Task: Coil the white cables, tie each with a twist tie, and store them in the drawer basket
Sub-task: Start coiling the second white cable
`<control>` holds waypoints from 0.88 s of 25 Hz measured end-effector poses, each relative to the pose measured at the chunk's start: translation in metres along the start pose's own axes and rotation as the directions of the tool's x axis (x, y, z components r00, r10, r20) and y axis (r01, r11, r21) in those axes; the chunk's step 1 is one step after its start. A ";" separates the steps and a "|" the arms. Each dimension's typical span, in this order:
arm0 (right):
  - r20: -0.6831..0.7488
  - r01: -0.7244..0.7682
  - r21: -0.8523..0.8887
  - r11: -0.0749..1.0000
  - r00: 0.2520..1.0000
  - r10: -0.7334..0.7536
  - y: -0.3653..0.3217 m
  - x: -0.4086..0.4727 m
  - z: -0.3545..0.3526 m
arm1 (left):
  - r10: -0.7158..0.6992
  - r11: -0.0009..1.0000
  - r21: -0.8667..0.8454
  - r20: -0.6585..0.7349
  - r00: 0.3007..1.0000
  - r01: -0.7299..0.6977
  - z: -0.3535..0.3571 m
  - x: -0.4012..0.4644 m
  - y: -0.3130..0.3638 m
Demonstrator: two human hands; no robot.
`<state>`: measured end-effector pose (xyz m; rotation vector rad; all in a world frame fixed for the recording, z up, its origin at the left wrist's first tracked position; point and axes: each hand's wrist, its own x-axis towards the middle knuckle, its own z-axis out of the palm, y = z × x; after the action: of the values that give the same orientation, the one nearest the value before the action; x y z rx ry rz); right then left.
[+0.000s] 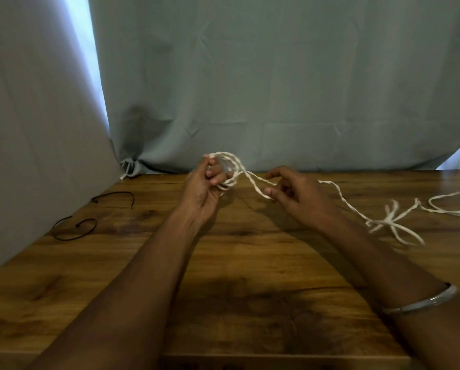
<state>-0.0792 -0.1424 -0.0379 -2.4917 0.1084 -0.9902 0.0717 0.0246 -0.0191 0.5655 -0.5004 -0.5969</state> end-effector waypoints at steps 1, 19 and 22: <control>0.024 0.022 0.015 1.000 0.999 -0.022 0.002 0.000 0.001 | 0.041 0.999 -0.022 -0.055 0.998 -0.042 -0.007 0.004 0.007; -0.156 -0.015 0.111 0.994 0.987 0.032 -0.009 0.000 0.004 | -0.250 0.706 0.698 0.083 0.965 0.123 0.015 -0.028 -0.040; -0.016 -0.108 0.356 0.928 0.992 0.122 -0.012 0.001 0.006 | -0.298 0.775 0.595 0.046 0.953 0.214 0.022 -0.035 -0.038</control>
<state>-0.0755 -0.1296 -0.0355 -2.1126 0.0789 -0.9177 0.0194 0.0130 -0.0355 1.2065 -0.7551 -0.7491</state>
